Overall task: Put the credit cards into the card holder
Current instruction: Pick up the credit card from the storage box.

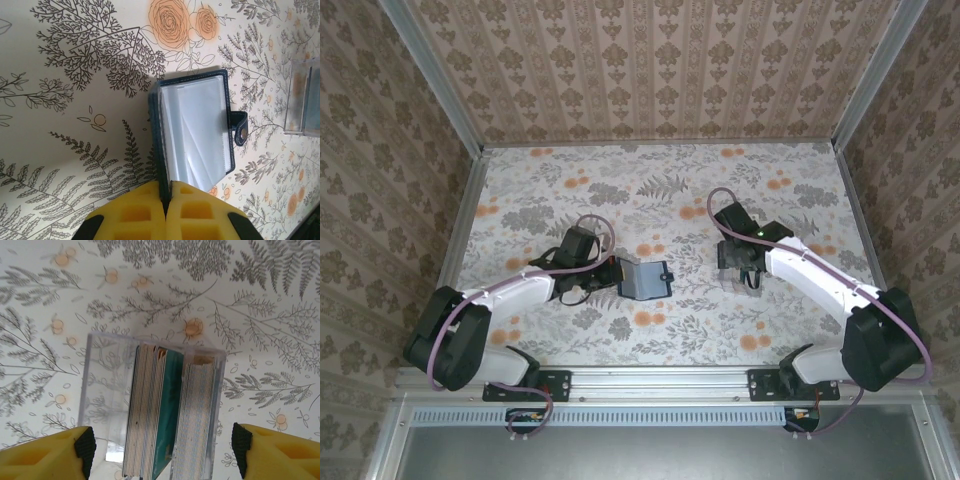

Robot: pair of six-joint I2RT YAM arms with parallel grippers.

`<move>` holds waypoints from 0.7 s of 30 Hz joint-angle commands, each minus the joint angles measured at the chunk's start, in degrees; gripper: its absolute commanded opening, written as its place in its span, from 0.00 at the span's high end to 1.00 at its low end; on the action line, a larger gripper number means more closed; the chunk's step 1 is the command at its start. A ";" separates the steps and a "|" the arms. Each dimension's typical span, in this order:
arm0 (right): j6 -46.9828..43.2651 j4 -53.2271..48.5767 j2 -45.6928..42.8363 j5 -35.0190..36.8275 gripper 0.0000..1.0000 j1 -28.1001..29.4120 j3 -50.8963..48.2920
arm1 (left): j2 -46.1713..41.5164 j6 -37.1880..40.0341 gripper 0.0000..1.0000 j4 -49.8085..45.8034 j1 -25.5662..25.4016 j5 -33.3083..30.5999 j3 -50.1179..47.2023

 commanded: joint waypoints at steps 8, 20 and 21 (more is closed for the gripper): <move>0.42 0.54 5.96 1.68 0.24 -1.30 -1.22 | -1.51 2.14 1.00 -1.46 0.43 0.55 1.64; 0.98 -2.69 1.96 7.56 0.42 -2.62 -0.67 | -1.09 2.71 1.00 -2.70 0.60 0.08 2.98; 0.90 -2.38 1.94 7.09 0.46 -2.92 -0.89 | -1.17 2.67 1.00 -2.67 0.60 0.01 2.91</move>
